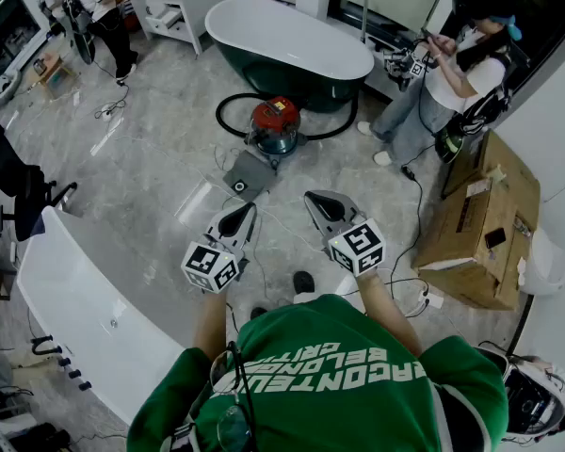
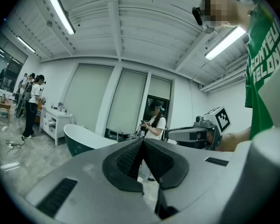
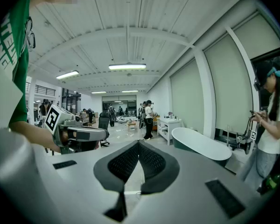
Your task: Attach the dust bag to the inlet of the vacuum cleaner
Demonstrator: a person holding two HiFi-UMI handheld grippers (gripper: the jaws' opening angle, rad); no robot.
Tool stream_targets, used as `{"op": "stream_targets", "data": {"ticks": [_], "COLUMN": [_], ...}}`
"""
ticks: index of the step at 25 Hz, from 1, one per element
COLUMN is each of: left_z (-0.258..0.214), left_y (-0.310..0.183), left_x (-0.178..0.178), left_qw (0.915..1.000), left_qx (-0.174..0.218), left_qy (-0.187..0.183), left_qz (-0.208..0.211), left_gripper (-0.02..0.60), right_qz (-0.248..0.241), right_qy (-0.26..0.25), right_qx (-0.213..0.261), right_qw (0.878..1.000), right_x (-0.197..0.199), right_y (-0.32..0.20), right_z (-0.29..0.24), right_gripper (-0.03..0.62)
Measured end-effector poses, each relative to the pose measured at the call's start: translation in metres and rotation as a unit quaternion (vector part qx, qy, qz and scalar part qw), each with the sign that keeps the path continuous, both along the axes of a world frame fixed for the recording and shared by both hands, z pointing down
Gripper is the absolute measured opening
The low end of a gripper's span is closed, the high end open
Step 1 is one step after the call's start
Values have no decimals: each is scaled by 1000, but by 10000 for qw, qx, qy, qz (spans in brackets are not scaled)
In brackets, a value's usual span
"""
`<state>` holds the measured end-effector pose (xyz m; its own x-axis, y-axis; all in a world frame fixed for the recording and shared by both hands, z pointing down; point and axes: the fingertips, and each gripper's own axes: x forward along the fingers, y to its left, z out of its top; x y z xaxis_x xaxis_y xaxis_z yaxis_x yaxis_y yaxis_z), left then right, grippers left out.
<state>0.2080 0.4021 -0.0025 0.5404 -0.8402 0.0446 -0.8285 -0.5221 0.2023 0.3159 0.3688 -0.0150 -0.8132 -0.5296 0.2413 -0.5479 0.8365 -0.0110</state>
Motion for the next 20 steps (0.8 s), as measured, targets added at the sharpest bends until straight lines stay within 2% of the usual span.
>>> {"op": "stream_targets", "data": {"ticks": [10, 20], "left_z": [4, 9], "left_y": [-40, -68], "left_x": [29, 61], "left_qw": [9999, 9996], "left_qx": [-23, -98], "left_qy": [-98, -95], "left_qz": [-10, -257], "left_gripper": [3, 3], "right_qz": [144, -57], "right_qy": [-70, -160], "right_qx": [-68, -204], "right_qw": [9998, 9996], "right_x": [39, 70], "right_y": [-47, -82], "right_z": [12, 19], "right_gripper": [9, 8]}}
